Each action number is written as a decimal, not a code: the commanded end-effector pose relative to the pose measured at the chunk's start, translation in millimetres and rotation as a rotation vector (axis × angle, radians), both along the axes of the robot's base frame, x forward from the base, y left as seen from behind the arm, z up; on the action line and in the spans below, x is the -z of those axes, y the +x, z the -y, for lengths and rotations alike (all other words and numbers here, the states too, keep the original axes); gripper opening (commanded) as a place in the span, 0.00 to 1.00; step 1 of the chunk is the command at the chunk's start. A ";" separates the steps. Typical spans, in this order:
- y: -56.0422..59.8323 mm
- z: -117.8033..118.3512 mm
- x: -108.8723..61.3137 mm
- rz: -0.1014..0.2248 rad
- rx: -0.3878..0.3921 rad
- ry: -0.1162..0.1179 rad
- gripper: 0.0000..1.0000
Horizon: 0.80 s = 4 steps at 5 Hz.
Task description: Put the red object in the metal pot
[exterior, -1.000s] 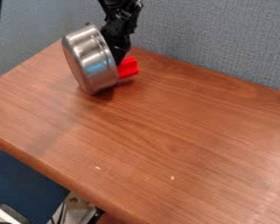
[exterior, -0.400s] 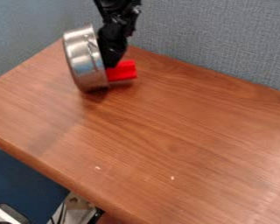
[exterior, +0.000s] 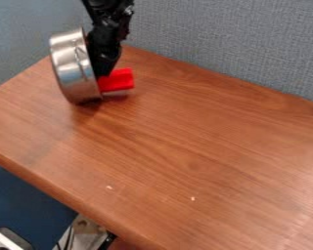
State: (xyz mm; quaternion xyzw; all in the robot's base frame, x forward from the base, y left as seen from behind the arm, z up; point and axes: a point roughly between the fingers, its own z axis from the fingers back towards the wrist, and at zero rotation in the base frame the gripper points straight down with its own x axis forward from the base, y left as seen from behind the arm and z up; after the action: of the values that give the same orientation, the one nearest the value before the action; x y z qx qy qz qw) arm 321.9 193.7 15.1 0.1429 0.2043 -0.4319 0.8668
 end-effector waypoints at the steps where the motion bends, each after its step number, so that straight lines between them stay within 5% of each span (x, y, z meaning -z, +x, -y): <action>1: -14.1 -9.1 -16.9 0.022 -0.003 -0.011 0.00; 3: -10.9 14.7 -17.0 0.047 0.019 -0.047 0.00; 4: 3.9 10.0 -11.8 0.034 0.038 -0.046 0.00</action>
State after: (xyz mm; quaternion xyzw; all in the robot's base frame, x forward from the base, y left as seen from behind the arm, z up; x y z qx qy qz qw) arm 319.0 186.9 17.5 0.1249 0.1923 -0.4437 0.8664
